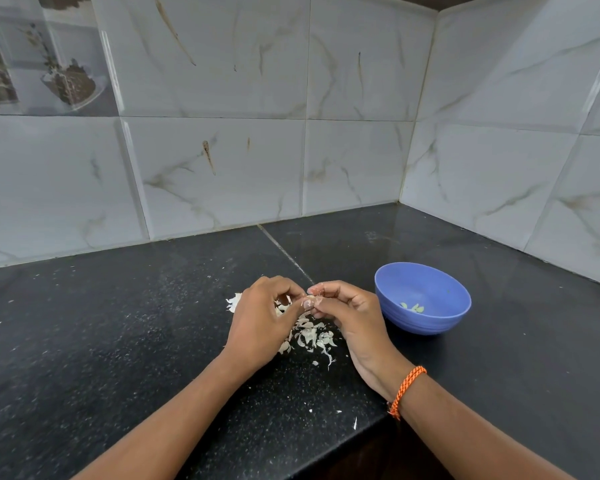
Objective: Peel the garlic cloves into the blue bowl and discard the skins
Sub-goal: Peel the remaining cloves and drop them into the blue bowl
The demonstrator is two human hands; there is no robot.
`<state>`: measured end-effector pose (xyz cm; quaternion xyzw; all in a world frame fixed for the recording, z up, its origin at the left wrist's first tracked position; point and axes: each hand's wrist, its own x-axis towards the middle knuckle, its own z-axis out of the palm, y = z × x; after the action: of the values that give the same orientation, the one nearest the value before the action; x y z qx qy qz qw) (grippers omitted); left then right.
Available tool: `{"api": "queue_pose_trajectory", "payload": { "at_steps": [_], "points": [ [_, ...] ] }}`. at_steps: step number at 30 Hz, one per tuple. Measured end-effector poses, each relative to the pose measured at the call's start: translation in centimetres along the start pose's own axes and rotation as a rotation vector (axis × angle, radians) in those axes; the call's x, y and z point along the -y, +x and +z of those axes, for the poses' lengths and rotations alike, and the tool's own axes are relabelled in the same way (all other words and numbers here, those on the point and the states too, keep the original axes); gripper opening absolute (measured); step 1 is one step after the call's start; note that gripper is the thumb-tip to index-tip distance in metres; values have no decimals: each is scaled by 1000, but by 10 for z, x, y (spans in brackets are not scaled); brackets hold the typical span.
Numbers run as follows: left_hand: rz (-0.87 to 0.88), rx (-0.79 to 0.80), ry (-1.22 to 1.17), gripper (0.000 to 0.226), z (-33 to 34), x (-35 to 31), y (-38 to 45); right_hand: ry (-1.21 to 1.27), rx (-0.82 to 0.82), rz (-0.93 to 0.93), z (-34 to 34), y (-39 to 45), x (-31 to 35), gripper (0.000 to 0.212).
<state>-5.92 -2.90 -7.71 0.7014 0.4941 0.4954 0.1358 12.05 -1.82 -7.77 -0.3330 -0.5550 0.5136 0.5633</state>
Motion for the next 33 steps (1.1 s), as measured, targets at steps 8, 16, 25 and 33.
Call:
{"api": "queue_pose_trajectory", "payload": {
  "at_steps": [8,16,25,33],
  "points": [
    [-15,-50,-36,12,-1,2,-1,44,-14,-11,11,-2,-4,15],
    [6,-63,29,10,-1,0,-4,26,-114,37,16,-3,1,11],
    [-19,-100,57,7,-2,-4,-3,-255,-25,-101,8,1,7,23],
    [-82,-93,170,9,-7,2,-1,-676,-41,-206,-16,16,10,15]
  ]
}}
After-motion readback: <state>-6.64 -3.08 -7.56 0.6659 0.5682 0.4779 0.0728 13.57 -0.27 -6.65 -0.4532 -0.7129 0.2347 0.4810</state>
